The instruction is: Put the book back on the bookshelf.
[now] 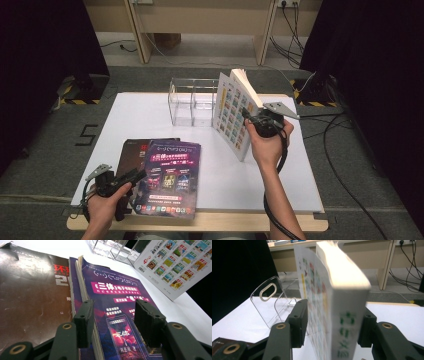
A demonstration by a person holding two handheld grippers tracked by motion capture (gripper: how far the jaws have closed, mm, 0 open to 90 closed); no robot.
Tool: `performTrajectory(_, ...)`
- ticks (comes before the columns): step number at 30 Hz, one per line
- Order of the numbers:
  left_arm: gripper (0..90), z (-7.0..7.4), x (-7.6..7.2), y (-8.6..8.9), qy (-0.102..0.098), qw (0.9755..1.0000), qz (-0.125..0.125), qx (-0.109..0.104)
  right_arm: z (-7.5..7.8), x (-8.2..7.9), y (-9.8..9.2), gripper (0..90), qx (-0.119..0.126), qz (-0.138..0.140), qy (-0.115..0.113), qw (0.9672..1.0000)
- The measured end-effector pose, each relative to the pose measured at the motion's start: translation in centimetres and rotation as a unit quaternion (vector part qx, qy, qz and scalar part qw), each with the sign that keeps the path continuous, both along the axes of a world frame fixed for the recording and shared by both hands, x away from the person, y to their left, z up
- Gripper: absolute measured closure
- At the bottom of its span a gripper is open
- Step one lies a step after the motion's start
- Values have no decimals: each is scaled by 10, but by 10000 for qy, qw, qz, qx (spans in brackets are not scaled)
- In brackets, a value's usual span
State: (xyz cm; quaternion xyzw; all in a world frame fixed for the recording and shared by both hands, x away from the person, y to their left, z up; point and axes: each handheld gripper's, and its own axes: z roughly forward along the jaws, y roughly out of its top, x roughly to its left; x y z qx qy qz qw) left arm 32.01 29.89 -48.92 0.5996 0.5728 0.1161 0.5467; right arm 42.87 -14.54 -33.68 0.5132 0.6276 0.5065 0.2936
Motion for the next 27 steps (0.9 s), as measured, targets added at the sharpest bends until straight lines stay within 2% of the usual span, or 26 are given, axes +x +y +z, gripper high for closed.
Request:
performTrajectory(10,501,0,0,0,3,10000,1,-12,12,10,-6,585,-33,35,92,9999)
performTrajectory(15,501,0,0,0,25,10000,-4,-37,13,14,-7,625,-4,61,191,9998)
performTrajectory(25,488,-1,1,0,43,10000,-3,-60,15,20,-6,683,-116,-14,256,9996)
performTrajectory(27,487,-1,1,-1,49,10000,-11,-62,16,21,-6,701,-66,-18,332,9994)
